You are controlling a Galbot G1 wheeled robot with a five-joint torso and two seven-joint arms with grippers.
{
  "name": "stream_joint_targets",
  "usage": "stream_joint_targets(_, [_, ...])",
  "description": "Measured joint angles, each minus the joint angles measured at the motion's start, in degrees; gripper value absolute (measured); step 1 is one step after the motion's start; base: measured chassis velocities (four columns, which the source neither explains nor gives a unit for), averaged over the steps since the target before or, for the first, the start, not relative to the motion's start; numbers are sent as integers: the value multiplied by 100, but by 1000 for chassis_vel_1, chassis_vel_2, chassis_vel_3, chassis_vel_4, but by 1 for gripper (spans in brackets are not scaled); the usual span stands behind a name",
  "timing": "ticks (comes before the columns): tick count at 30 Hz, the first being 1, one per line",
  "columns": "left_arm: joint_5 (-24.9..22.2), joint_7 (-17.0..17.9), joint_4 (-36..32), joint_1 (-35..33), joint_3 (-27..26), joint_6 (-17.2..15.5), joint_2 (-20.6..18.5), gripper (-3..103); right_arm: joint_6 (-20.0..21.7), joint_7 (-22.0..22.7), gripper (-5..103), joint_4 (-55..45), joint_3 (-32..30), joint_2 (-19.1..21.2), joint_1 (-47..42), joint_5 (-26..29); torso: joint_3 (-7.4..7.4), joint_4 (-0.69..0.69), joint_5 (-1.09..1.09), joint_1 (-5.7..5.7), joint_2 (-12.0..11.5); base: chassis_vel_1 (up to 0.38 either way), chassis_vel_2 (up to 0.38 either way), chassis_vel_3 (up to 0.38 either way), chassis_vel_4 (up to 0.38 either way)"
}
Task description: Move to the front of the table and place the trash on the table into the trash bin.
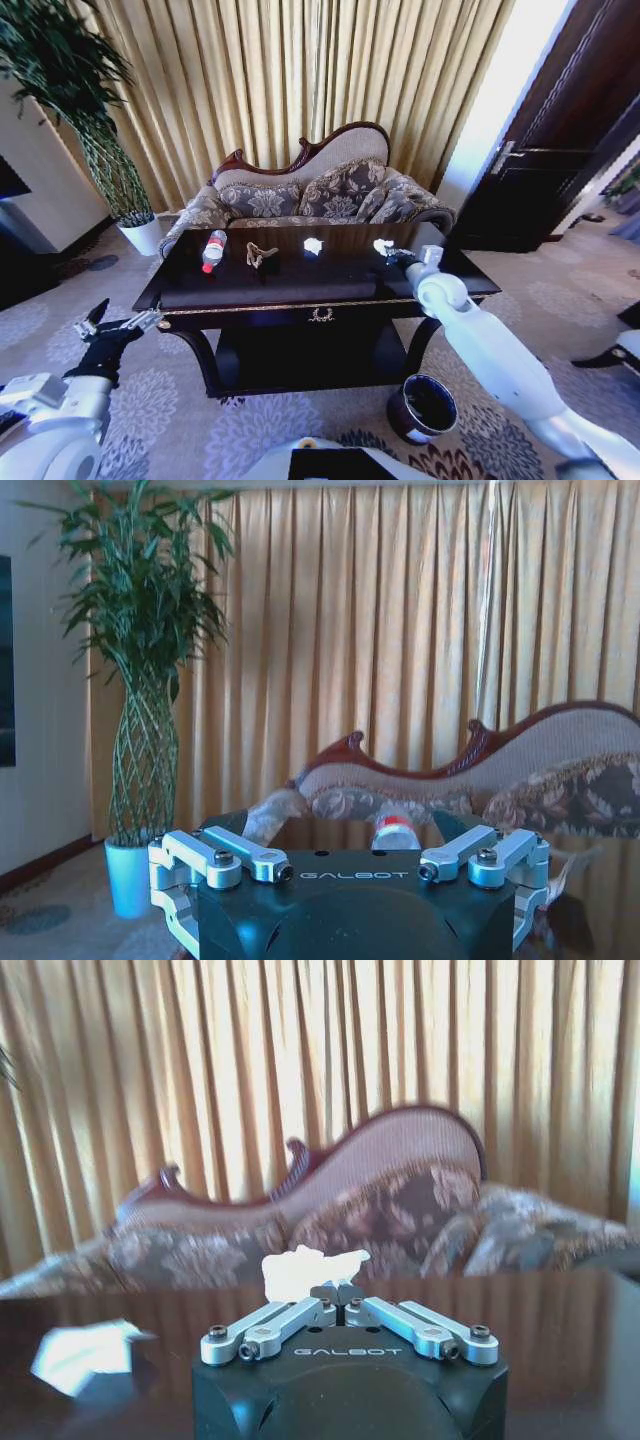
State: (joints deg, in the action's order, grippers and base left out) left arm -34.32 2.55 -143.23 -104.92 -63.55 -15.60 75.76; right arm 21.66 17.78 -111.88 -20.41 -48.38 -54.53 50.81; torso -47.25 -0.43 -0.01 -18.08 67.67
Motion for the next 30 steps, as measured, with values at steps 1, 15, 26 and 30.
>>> stream_joint_targets(1, [-1,-13,0,0,-5,21,1,100,-89,-1,0,-223,-162,2,-286,-81,0,0,0,0,1,0,0,0,0])
stream_joint_targets(15, [-80,-13,0,66,-87,81,-43,100,-385,289,0,-1889,-1226,-843,-2372,-1279,0,0,0,1,1,0,0,0,0])
stream_joint_targets(26, [-105,4,0,104,-16,66,-75,100,-402,294,0,-2484,-1673,-1303,-3264,-1677,0,0,0,1,1,0,0,0,0])
stream_joint_targets(30, [-105,9,0,87,-40,71,-83,100,-399,300,0,-2578,-1653,-1314,-3304,-1677,-1,1,1,0,1,0,0,0,0])
